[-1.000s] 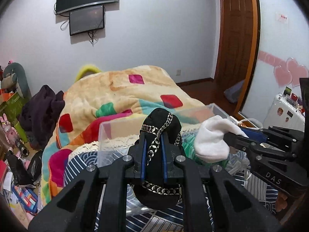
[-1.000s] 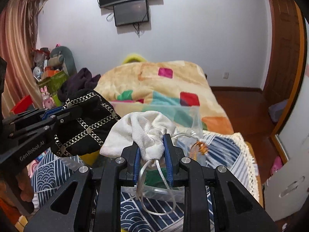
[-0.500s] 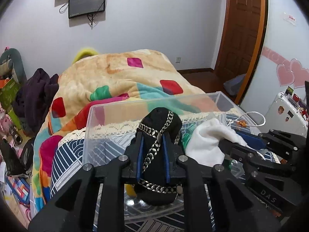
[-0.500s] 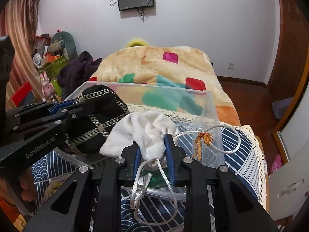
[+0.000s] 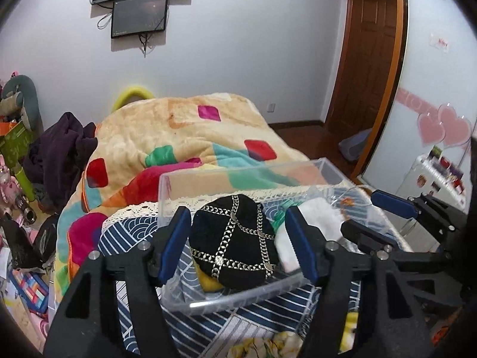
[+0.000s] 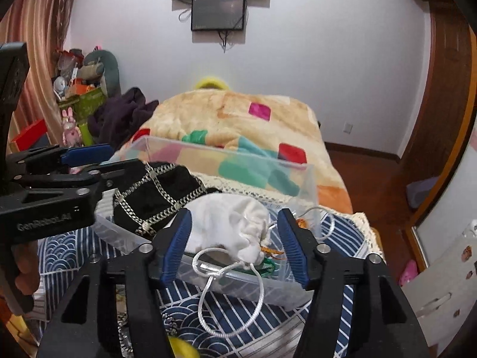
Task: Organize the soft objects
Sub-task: 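Lower both bags into the clear box and open both tools, then grasp the floral cloth with the left tool while the right tool grasps the plush ball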
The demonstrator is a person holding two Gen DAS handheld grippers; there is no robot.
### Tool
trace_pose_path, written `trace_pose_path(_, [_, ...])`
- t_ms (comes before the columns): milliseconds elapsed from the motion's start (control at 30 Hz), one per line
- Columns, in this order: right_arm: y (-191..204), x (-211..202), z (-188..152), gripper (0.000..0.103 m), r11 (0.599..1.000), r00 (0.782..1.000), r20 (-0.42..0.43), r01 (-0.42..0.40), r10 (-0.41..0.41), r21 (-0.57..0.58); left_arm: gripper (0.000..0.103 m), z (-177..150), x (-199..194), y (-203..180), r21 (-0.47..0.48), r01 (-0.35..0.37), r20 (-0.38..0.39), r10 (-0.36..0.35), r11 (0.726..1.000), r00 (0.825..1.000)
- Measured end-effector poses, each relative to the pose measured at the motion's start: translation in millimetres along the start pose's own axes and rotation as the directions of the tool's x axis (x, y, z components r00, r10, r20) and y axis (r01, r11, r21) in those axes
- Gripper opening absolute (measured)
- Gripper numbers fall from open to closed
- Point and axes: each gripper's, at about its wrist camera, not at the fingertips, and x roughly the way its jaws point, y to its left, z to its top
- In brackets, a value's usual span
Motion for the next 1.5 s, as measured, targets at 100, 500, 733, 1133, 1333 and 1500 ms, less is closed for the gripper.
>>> trace_pose_path(100, [-2.1, -8.9, 3.4, 0.058, 1.000, 1.000, 0.029, 0.000, 0.000, 0.012, 0.068, 1.7, -17.7, 4.3, -0.023, 0.015, 0.025, -0.015, 1.000, 1.000])
trace_pose_path(500, [2.3, -49.2, -4.4, 0.071, 1.000, 0.992, 0.130, -0.003, 0.000, 0.022, 0.072, -27.3, -61.4, 6.1, 0.019, -0.010, 0.031, 0.009, 1.000, 0.999])
trace_pose_path(733, [9.9, -46.3, -30.5, 0.072, 0.999, 0.996, 0.087, -0.022, 0.019, 0.038, 0.072, -68.4, -52.9, 7.7, 0.028, -0.002, -0.074, 0.004, 1.000, 0.997])
trace_pose_path(1133, [21.3, -22.3, -76.5, 0.072, 0.993, 0.992, -0.072, -0.100, 0.105, 0.069, 0.072, -117.5, -27.4, 15.6, -0.020, 0.005, -0.194, -0.009, 1.000, 0.981])
trace_pose_path(1333, [20.8, -13.0, -94.4, 0.071, 0.990, 0.985, -0.124, -0.112, 0.122, 0.092, 0.057, -130.7, -14.3, 13.9, -0.037, 0.036, -0.244, -0.044, 0.999, 0.969])
trace_pose_path(1500, [19.9, -12.3, -97.5, 0.050, 0.983, 0.977, -0.129, -0.155, 0.167, 0.101, 0.030, -132.1, -15.1, 4.7, -0.016, 0.077, -0.235, -0.079, 0.997, 0.969])
